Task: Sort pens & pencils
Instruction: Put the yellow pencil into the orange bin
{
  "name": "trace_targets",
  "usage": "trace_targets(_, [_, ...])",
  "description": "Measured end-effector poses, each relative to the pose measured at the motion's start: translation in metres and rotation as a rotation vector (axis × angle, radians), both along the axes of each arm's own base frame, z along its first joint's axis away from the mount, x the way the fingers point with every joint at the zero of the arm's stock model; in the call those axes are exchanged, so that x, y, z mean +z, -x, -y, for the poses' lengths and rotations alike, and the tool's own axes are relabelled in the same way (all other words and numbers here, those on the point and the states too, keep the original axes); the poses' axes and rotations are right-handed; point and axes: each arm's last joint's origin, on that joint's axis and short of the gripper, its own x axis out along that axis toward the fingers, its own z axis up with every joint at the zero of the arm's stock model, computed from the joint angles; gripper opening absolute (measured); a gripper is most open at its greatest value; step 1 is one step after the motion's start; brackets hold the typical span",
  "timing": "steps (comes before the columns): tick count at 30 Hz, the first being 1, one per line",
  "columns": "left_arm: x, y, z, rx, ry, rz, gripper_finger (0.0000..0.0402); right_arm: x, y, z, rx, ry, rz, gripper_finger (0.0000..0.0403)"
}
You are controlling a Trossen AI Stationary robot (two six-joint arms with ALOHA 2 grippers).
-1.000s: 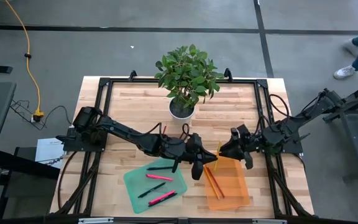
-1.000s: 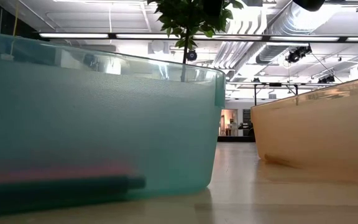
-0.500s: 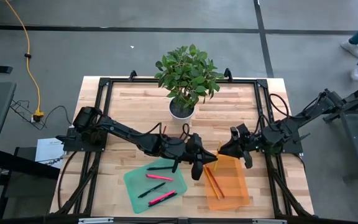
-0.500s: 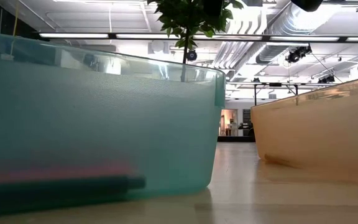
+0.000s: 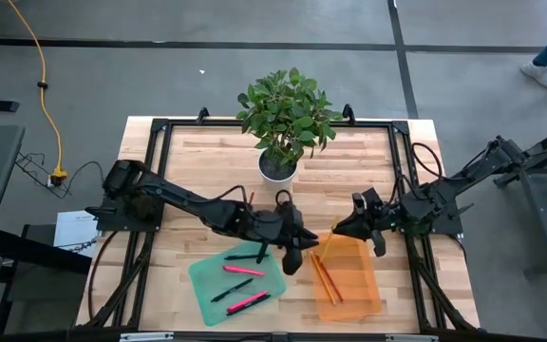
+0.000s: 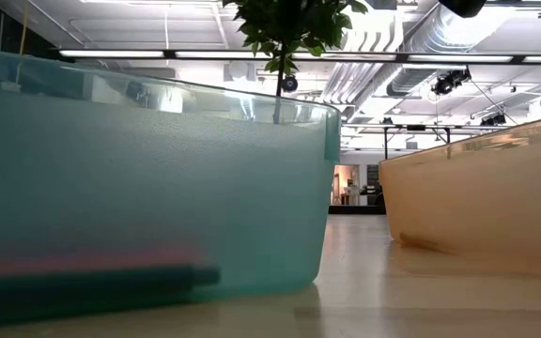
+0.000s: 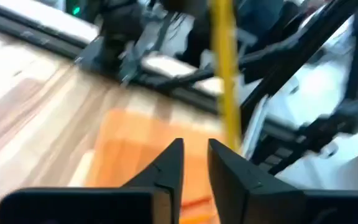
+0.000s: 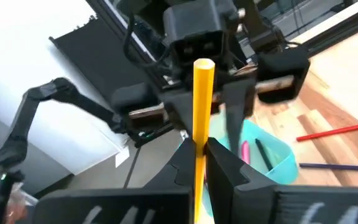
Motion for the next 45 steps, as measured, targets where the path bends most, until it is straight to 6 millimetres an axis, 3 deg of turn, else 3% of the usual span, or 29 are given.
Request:
trace_targets(6, [0.018, 0.022, -0.007, 0.061, -0.068, -0.081, 0.0109, 0.0, 0.001, 0.0, 0.003, -0.001, -0.009, 0.0002])
trace_targets(9, [0.016, 0.031, -0.009, 0.098, -0.104, -0.176, 0.0122, -0.002, 0.003, 0.001, 0.003, -0.014, -0.034, 0.0001])
trace_targets(20, [0.031, 0.066, -0.018, 0.181, -0.191, -0.337, 0.0127, -0.014, 0.021, -0.002, 0.045, -0.104, -0.232, 0.0])
trace_targets(28, [0.026, 0.078, -0.021, 0.201, -0.237, -0.459, 0.0127, -0.027, 0.029, -0.012, 0.057, -0.238, -0.42, 0.0])
trace_targets(37, [0.019, 0.087, -0.023, 0.204, -0.262, -0.568, 0.0127, -0.05, 0.009, -0.027, 0.051, -0.306, -0.575, 0.0])
trace_targets(45, [0.013, 0.096, -0.023, 0.159, -0.262, -0.691, 0.0127, -0.055, 0.003, -0.026, 0.032, -0.351, -0.618, 0.0])
